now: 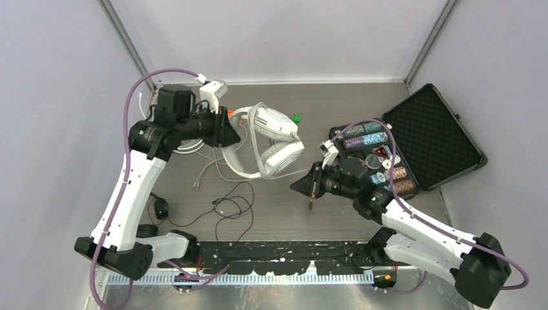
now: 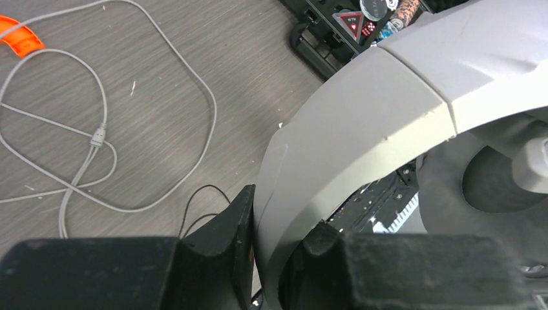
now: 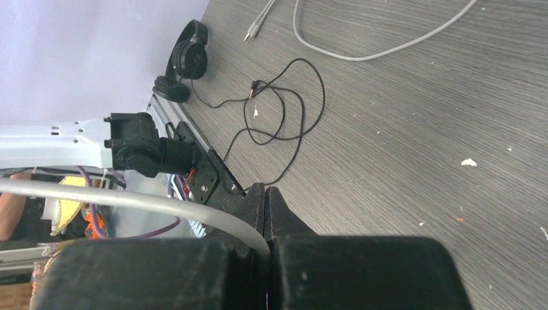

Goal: Wrap the headphones
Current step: Wrap the headphones cable around the headphones.

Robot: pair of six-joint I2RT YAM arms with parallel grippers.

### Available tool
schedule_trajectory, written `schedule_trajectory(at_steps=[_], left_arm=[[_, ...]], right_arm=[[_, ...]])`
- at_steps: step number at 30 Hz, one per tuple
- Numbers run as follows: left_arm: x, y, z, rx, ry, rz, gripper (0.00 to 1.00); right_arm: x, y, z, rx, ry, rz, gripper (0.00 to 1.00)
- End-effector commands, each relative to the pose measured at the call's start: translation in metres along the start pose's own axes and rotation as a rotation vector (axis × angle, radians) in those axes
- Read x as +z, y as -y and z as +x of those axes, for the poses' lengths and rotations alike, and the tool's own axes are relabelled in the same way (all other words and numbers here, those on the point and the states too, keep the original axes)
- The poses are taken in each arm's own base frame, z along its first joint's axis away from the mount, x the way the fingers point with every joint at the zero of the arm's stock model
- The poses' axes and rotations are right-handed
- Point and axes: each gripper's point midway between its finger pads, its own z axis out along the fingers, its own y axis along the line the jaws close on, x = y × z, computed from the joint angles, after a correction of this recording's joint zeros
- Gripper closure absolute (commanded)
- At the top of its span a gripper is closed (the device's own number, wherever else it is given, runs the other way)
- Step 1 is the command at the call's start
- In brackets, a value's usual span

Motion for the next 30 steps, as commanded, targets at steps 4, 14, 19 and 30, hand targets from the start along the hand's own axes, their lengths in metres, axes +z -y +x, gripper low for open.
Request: schedule_trajectory(at_steps=[4,14,19,30], left_arm=[[-0.02,0.034,-0.01,0.201,0.038,0.175,1.0],[-0.004,0.053,0.022,0.541,0.014,0.383,1.0],[0.009,0.065,0.047,0.639,-0.082,0.482,1.0],[0.046,0.054,0.091,1.0,-0.282,0.437,1.0]], right_arm=[[0.0,-0.004,-0.02,0.028,0.041,0.011,1.0],[0.0,-0.025,0.004,0.059,-0.107,-0.128,0.99],[-0.001,-0.033,0.014,0.098,-0.159,-0.184,0.99],[-0.014,-0.048,0.027,0.188,-0.244,-0.241,0.98]])
